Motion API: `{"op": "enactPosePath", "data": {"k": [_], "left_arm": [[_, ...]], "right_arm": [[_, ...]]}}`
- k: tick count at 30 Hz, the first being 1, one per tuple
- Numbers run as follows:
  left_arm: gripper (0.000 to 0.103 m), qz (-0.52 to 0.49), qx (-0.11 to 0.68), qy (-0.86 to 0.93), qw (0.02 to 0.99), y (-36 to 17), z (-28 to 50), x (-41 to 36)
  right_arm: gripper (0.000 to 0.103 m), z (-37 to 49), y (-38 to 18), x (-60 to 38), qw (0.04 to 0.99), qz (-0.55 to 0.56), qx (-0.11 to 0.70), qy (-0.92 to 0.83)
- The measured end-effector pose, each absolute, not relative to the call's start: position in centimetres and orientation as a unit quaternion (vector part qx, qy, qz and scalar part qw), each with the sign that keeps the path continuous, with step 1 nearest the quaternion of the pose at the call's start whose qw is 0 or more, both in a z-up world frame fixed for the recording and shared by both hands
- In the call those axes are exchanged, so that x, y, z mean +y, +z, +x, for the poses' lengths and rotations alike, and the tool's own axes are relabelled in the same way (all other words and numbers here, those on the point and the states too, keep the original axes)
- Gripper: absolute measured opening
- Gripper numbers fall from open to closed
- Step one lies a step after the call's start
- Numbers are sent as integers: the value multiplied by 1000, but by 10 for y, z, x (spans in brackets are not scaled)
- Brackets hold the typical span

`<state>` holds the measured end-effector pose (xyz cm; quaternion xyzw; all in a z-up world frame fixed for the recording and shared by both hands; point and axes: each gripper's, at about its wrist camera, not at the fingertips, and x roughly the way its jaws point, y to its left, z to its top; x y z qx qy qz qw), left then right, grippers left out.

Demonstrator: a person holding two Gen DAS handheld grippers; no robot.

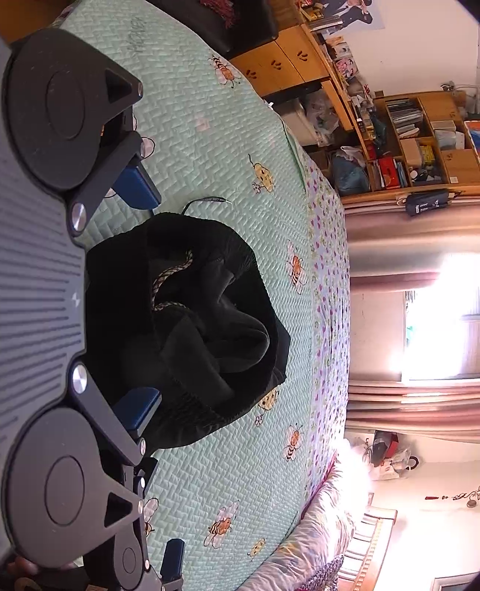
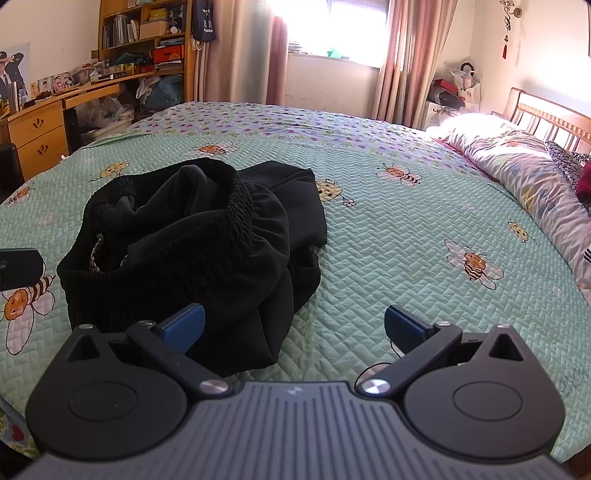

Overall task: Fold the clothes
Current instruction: 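Approach the crumpled black trousers with both grippers open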

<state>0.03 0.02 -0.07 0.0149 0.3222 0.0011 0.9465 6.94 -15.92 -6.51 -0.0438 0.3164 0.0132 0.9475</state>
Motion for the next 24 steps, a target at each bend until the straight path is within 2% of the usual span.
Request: {"op": "enactPosePath", "data": {"k": [6,12,24], "left_arm": [[102,29,294,2,955,-3,2,0],[102,27,309,4,951,-6,9,0],[102,27,388,50,920,-35,40,25]], "right_arm": [[103,65,-65,-159,949,-39,313,13],[103,67,-65,-159,948,-39,317,13],[103,85,-69,-152,949,-34,311,31]]}}
